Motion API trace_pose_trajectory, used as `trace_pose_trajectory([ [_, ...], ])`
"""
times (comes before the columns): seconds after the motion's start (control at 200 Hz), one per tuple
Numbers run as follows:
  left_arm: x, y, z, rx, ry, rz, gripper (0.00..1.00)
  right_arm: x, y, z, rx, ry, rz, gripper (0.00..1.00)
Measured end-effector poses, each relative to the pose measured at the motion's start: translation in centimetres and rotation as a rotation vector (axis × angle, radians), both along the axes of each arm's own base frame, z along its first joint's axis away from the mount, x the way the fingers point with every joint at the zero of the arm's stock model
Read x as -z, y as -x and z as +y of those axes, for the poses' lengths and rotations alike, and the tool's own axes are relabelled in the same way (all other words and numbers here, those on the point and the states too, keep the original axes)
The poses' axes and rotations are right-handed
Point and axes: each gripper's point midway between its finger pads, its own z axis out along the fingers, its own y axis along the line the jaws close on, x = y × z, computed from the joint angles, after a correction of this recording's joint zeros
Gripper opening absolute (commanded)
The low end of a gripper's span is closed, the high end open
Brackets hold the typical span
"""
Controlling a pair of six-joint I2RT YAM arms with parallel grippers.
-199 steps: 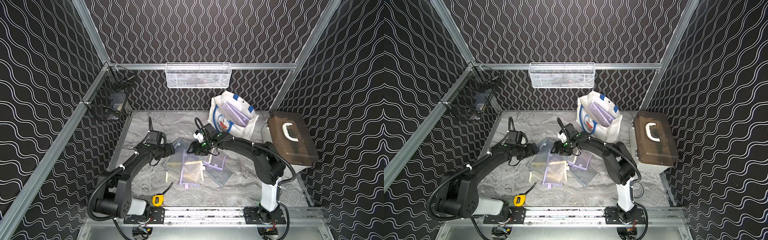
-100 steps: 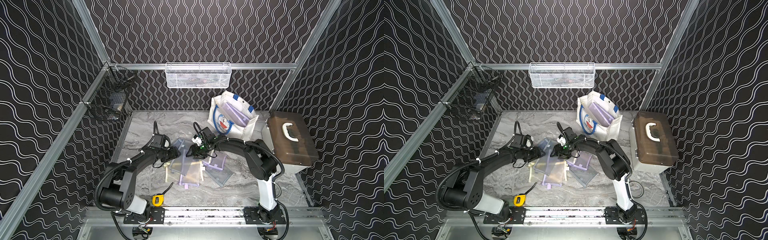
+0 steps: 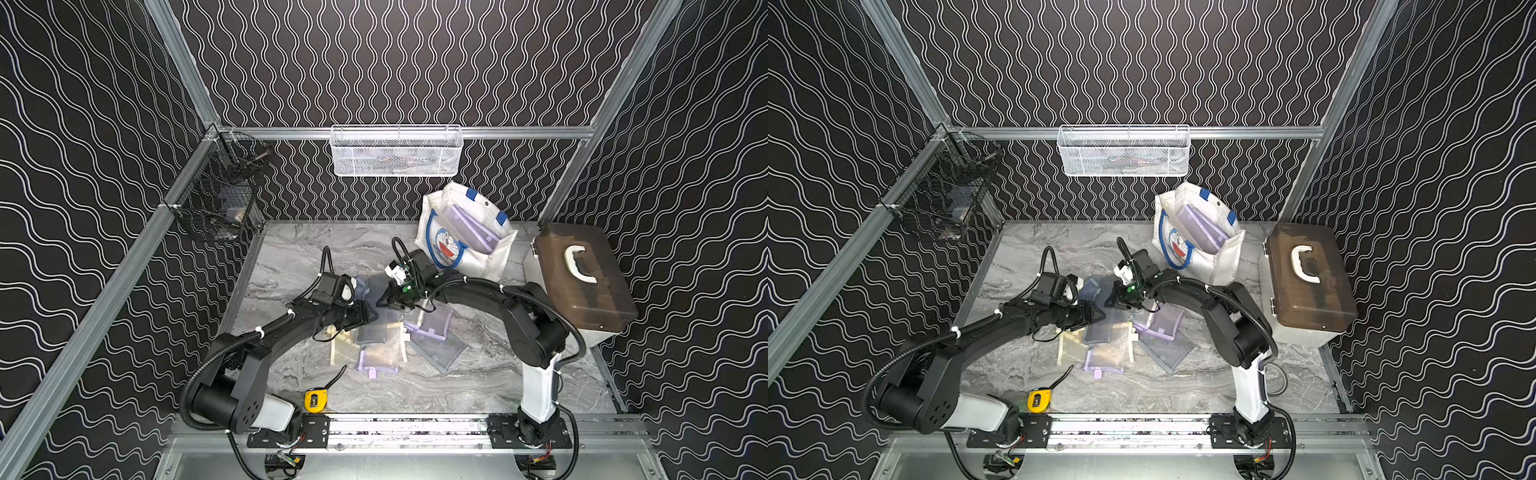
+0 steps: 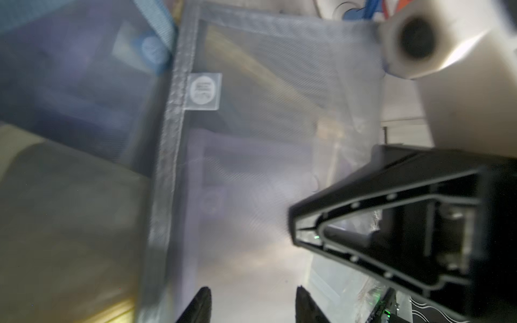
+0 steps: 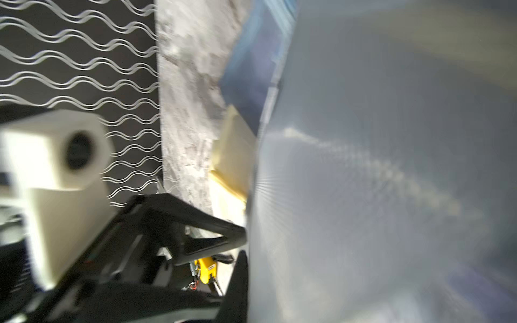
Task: Put the pencil pouch into the canvas bag
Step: Pick up the pencil pouch, then place the pencil pouch in the canvas bag.
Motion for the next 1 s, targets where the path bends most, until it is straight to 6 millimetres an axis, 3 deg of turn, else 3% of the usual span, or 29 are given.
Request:
trace_pose_trajectory([
  [0.245,-5.6,-0.3,1.0,-0.012,-0.038,-0.153,0.81,-5.9,0.9,-2.7,-0.025,0.061,-0.173,0.00],
  [0.4,-6.3,0.1,1.7,-0.018,-0.081,-0.164,0.97,-11.5,-0.8,-5.5,-0.019,0.149,-0.339,0.00],
  [0.565,-6.0,0.3,1.6,-0.013,-0.094,-0.153,0.99,-17.9,-4.9,-11.6,0.064,0.300,-0.525,0.00],
  [0.781,-7.0,0.0,-1.0,0.053,-0.080,-0.187,0.99,-25.7,-8.7,-19.5,0.201,0.520,-0.743,0.00],
  [0.926,-6.8,0.7,-3.7,0.117,-0.061,-0.177,0.99,-28.6,-11.1,-25.3,0.312,0.700,-0.851,0.00],
  [1.001,-7.9,1.1,-5.2,0.164,-0.036,-0.203,0.99,-28.7,-12.4,-26.8,0.318,0.779,-0.883,0.00],
])
